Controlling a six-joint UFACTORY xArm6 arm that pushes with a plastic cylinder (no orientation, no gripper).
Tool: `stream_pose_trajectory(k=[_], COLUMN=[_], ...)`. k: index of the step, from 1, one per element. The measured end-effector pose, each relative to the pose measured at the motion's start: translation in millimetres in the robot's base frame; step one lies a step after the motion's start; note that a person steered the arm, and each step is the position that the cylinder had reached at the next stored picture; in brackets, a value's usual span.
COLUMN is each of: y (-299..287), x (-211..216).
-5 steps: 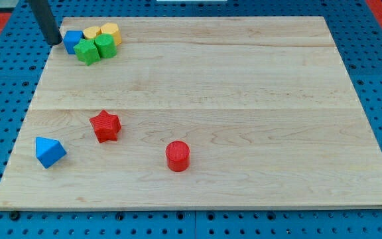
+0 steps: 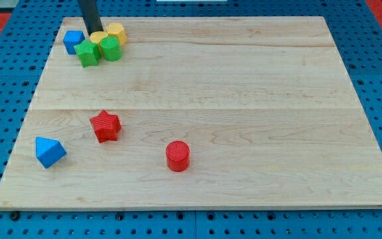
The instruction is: Move the green circle into the green star
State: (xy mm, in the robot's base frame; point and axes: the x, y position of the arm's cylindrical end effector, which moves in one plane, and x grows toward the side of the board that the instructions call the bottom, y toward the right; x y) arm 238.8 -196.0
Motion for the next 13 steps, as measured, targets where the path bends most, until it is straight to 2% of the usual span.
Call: stream_pose_trajectory(k=[1, 3, 5, 6, 8, 10, 11, 12, 13], y=[13.1, 14.8, 58.6, 76.2, 59.8, 122.1, 33.6, -44.2, -73.2], x=[-2.5, 21.1, -27.6, -6.9, 7.2, -0.2, -25.8, -31.6, -12.5])
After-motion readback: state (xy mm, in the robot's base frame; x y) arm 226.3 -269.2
